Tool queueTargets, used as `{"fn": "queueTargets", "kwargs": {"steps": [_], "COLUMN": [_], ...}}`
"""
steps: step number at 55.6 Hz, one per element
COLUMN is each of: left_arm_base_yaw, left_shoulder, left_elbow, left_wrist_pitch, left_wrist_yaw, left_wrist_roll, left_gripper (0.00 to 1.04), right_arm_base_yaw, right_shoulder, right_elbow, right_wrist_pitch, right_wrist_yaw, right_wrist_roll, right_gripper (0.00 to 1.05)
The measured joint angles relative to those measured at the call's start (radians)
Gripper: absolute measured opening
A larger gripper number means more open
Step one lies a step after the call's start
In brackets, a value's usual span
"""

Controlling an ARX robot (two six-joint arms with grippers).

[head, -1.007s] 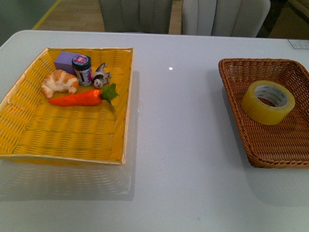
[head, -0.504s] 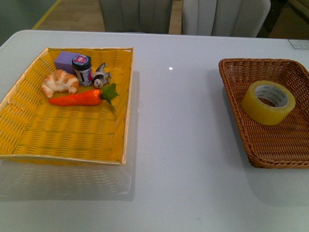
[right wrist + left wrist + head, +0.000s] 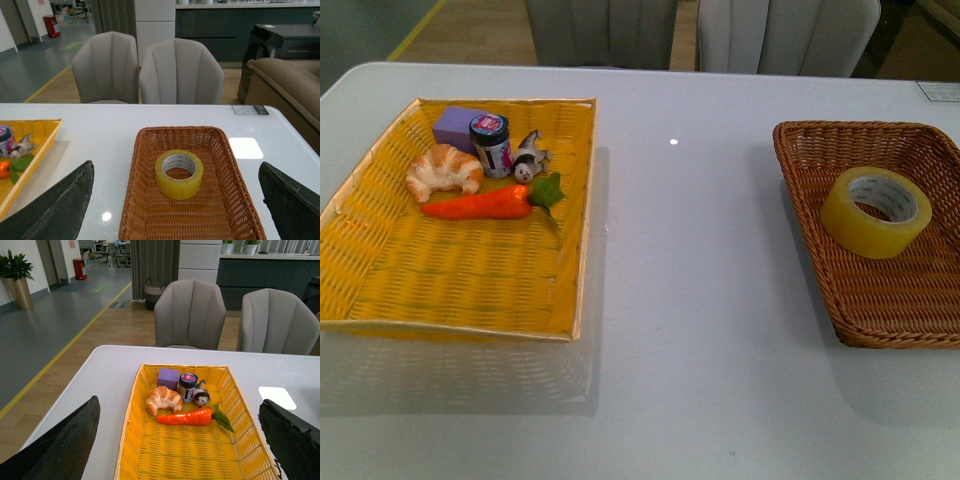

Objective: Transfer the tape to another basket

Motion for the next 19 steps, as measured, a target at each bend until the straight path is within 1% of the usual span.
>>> {"fn": "queueTargets", "kwargs": {"steps": [19], "left_arm_base_yaw": [0.000], "left_shoulder": [0.000], "left_elbow": [0.000], "left_wrist_pitch": [0.000], "left_wrist_yaw": [0.000], "left_wrist_roll": [0.000], "left_gripper": [0.96], "right_arm_base_yaw": [0.000], "right_shoulder": [0.000], "right_elbow": [0.000], "right_wrist_pitch": [0.000], "right_wrist_yaw": [0.000], "right_wrist_roll": [0.000], "right_gripper": [0.96]}}
